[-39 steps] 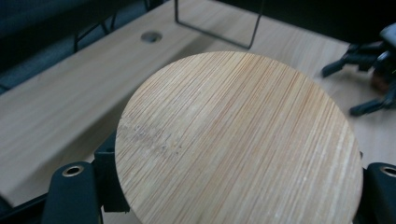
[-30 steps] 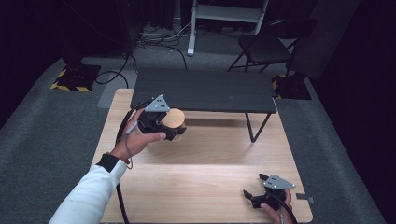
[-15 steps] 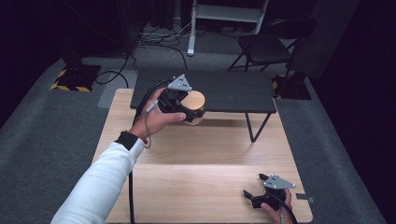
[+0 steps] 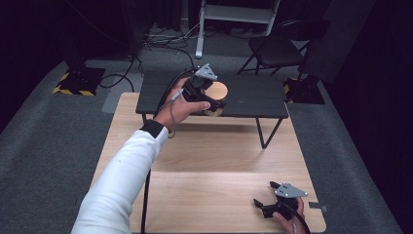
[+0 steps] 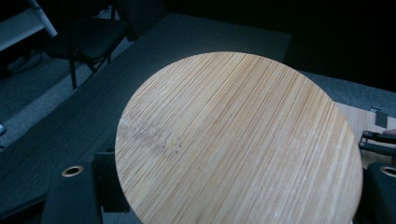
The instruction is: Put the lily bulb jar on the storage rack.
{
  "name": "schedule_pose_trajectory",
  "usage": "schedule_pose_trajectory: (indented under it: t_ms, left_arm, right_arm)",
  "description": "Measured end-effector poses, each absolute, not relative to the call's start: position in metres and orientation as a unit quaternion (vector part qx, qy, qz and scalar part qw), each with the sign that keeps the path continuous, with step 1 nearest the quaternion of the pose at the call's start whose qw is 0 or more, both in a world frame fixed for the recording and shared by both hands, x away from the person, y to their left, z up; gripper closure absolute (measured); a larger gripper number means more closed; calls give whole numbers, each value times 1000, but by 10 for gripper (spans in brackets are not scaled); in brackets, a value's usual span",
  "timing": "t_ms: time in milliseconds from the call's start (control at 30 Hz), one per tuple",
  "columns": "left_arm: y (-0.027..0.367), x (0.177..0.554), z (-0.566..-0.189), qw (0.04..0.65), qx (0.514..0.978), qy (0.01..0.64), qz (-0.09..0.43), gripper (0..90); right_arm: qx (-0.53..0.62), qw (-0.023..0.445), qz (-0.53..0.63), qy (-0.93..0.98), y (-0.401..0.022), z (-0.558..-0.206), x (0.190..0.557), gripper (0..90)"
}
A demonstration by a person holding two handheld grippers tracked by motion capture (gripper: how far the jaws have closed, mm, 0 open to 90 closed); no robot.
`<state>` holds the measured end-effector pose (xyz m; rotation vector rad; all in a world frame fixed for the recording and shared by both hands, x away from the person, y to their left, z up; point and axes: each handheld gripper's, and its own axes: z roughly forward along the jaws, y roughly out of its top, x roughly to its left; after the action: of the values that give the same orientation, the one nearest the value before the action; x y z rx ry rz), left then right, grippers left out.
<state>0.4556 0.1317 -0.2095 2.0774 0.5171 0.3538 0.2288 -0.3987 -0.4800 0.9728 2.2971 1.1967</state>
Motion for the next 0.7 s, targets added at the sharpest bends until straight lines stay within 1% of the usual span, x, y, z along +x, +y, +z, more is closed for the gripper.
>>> schedule_pose_trajectory:
  t_ms: [100,267,600,700]
  left_arm:
    - [126,462,-209,464,848,209,147,257]
    - [116,481,-213,464,850,209,137,256]
    - [103,498,-221,449,856,215,137,256]
    - [104,501,-224,456,852,221,132,257]
  right_arm:
    - [345,186,425,816,-399,-480,229,0]
    - [345,186,425,816,-399,-480,229,0]
    - [344,186,425,816,-399,-480,229,0]
    - [344,185,425,816,-399,-480,229,0]
